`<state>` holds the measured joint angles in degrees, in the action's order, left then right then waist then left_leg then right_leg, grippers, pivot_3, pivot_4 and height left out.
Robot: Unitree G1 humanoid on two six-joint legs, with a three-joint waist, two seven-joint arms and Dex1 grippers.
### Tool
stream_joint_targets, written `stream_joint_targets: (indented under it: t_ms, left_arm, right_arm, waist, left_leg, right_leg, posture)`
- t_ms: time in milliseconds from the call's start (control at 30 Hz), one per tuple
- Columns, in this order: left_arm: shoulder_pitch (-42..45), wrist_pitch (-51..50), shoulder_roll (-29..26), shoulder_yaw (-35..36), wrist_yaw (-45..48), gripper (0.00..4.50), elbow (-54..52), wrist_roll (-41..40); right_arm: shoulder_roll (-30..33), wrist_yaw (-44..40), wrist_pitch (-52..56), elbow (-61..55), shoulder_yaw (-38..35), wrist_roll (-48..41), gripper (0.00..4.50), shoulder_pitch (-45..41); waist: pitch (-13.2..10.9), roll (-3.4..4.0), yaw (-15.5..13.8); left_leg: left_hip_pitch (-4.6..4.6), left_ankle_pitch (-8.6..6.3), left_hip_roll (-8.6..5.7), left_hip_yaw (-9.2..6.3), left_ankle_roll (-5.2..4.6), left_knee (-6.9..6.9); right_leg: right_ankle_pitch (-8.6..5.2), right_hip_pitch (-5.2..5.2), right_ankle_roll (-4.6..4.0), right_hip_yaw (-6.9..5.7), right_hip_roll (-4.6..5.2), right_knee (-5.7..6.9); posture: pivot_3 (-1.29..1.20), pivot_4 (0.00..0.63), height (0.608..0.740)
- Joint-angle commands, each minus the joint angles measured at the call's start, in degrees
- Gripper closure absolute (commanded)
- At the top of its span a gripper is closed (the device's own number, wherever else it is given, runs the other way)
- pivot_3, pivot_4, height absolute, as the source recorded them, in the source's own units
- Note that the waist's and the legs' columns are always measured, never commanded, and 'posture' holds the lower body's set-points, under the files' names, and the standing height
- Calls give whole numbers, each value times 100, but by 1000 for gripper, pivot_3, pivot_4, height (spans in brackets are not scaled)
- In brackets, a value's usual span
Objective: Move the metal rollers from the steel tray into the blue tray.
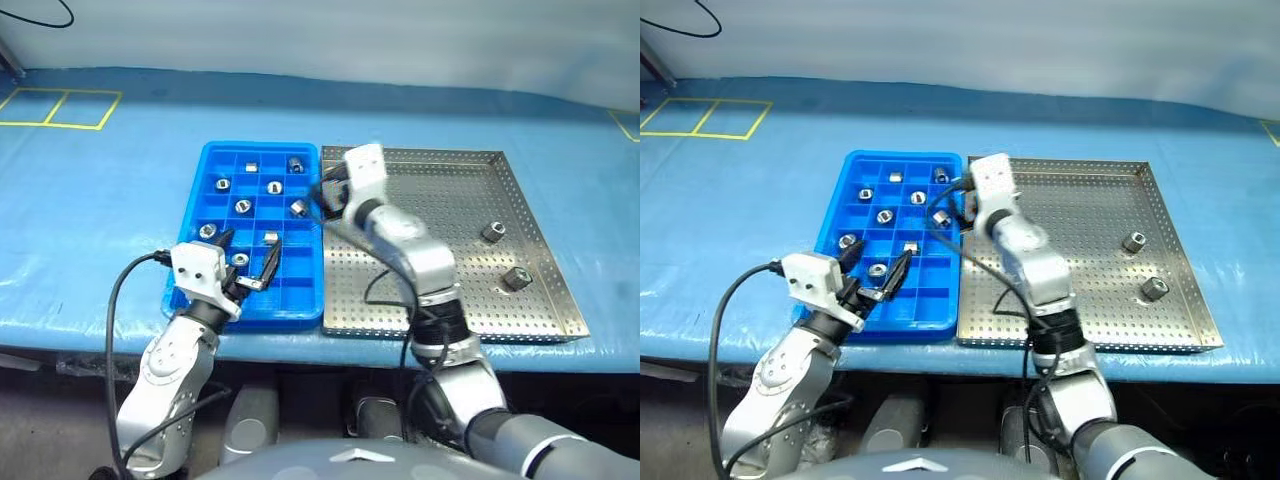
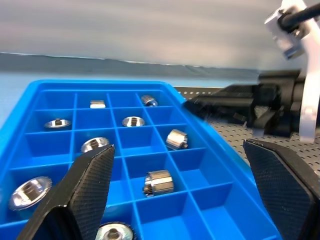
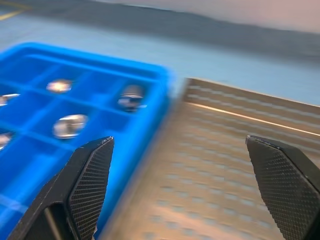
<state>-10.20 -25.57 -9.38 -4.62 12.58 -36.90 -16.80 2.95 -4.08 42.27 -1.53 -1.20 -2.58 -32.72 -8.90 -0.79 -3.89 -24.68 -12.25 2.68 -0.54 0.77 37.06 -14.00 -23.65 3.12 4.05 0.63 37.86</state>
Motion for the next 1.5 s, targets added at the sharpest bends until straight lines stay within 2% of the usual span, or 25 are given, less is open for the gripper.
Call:
stream_joint_targets:
  t_ms: [33,200,367,600,1100,1200,1400,1500]
  left_arm:
    - [222,-10,-14,-184,192,0,105,-112]
    - [506,-76,-11,-355,384,0,354,-166]
    - [606,-87,-7,-471,461,0,463,-186]
    - [593,-75,-6,-468,475,0,463,-223]
    - [593,-76,14,-519,481,0,428,-238]
    - [597,-61,18,-520,491,0,440,-240]
    - [598,-45,41,-498,493,0,457,-236]
    - [591,-18,59,-434,466,0,456,-242]
  right_arm:
    - [195,499,-6,-95,-479,173,37,141]
    - [405,920,-126,339,-1031,159,37,251]
    - [485,1222,-404,866,-1396,115,37,137]
    - [629,1743,-860,1811,-1934,-27,37,-205]
    - [770,1899,-1349,2860,-2236,-426,37,-444]
    - [816,1905,-1402,2973,-2227,-454,694,-461]
    - [864,1889,-1431,2947,-2153,-508,2683,-446]
    - [802,1769,-1272,2660,-2020,-528,2806,-354]
  waist:
    - [0,1,118]
    - [-2,7,454]
    - [-2,11,604]
    - [-3,13,600]
    - [-7,20,595]
    - [-7,20,595]
    - [-7,21,594]
    - [-7,22,594]
  left_leg:
    - [-1,0,0,0,0,-1]
    - [2,-2,1,0,-3,-8]
    - [9,-2,3,0,-4,-6]
    - [8,-1,1,6,-5,0]
    - [8,-1,0,6,-5,-1]
    - [8,-1,0,6,-5,-1]
    - [8,-1,0,6,-5,-1]
    - [8,-1,0,6,-5,-1]
  right_leg:
    - [1,-2,0,0,0,3]
    - [13,-3,20,6,-4,8]
    - [14,-1,23,10,-7,15]
    - [20,0,34,18,-7,14]
    - [21,1,35,21,-7,12]
    - [21,2,35,21,-7,12]
    - [21,2,35,21,-7,12]
    - [21,2,35,21,-7,12]
  posture:
    - [68,150,740]
    - [21,150,740]
    - [14,150,740]
    - [39,150,740]
    - [49,150,740]
    - [51,150,740]
    - [48,150,740]
    - [48,150,740]
